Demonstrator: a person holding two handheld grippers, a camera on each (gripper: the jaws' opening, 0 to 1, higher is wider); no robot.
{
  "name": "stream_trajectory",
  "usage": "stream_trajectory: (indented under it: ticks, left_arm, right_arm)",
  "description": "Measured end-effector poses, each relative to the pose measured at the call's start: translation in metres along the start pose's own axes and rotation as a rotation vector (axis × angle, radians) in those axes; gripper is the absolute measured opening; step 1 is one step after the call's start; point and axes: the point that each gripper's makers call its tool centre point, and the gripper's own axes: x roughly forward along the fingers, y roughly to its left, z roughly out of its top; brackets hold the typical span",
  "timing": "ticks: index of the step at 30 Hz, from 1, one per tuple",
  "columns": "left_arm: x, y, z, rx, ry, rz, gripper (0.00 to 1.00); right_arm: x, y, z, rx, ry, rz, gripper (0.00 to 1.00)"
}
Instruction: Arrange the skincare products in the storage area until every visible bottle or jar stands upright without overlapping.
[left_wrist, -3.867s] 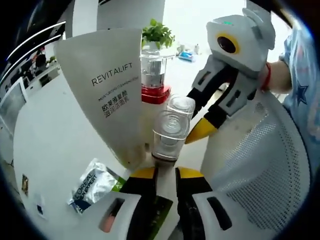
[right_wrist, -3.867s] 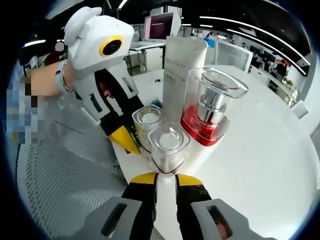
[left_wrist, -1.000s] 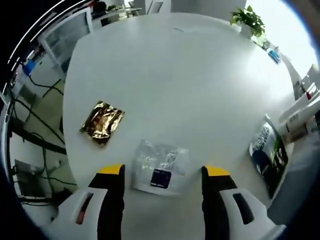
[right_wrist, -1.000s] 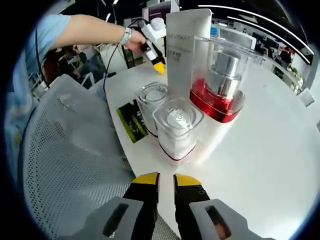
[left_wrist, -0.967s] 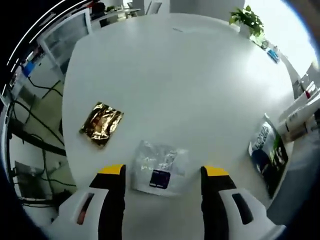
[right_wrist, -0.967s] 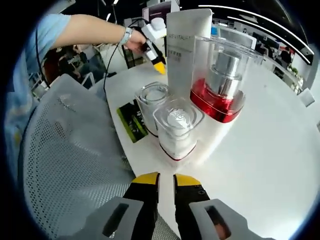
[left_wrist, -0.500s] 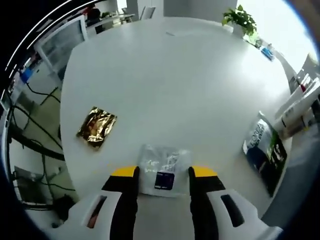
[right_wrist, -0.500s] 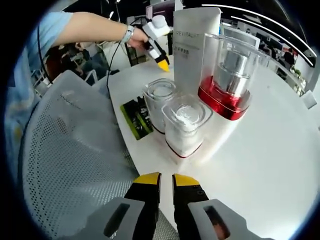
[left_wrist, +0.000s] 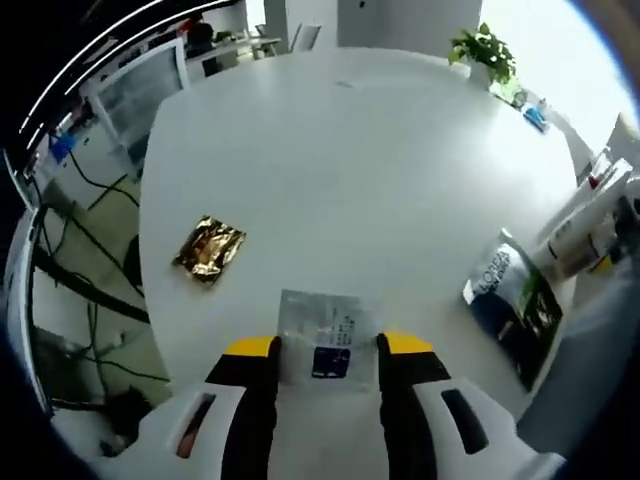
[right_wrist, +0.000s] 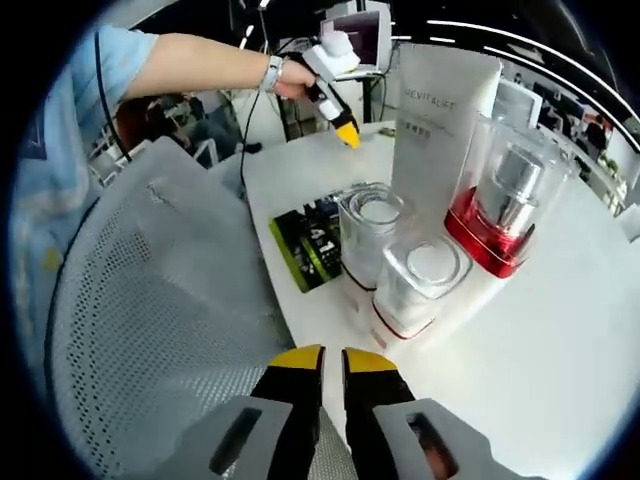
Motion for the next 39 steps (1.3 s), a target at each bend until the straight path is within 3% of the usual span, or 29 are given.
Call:
stream_trajectory:
  ticks: [4, 8, 11, 17, 18, 22, 27, 31, 36, 39]
  left_arm:
    - [-0.016, -0.01, -0.004, 0.067, -0.016, 0.016, 0.4]
    - [-0.039, -0.026, -0.005, 0.174, -0.041, 0.054, 0.4]
    - [-0.062, -0.052, 0.0, 0.283, -0.108, 0.077, 0.4]
    - [-0.092, -0.095, 0.011, 0.351, -0.214, 0.082, 0.41]
    - [-0.099, -0.109, 0.013, 0.376, -0.231, 0.084, 0.41]
    - [-0.117, -0.145, 0.022, 0.425, -0.299, 0.072, 0.41]
    - [-0.139, -0.184, 0.04, 0.483, -0.405, 0.019, 0.41]
    - [-0.154, -0.199, 0.047, 0.533, -0.428, 0.02, 0.41]
    - [-0.166, -0.216, 0.055, 0.604, -0.448, 0.027, 0.42]
    - [-0.168, -0.224, 0.058, 0.645, -0.443, 0.035, 0.42]
  right_arm:
    - [-0.004, 0.01, 0.016, -0.025, -0.078, 0.045, 0.02]
    - [-0.013, 0.025, 0.042, -0.012, -0.215, 0.127, 0.04]
    - [-0.022, 0.03, 0.059, 0.027, -0.303, 0.164, 0.08]
    - [-0.039, 0.028, 0.088, 0.143, -0.464, 0.203, 0.11]
    - [-0.043, 0.03, 0.1, 0.182, -0.513, 0.225, 0.11]
    - [-0.05, 0.033, 0.13, 0.241, -0.61, 0.241, 0.15]
    - [-0.045, 0.027, 0.152, 0.29, -0.631, 0.217, 0.18]
    - [-0.044, 0.023, 0.162, 0.323, -0.644, 0.21, 0.19]
    - [-0.046, 0.03, 0.178, 0.382, -0.669, 0.276, 0.19]
    - [-0.04, 0.031, 0.179, 0.385, -0.647, 0.27, 0.16]
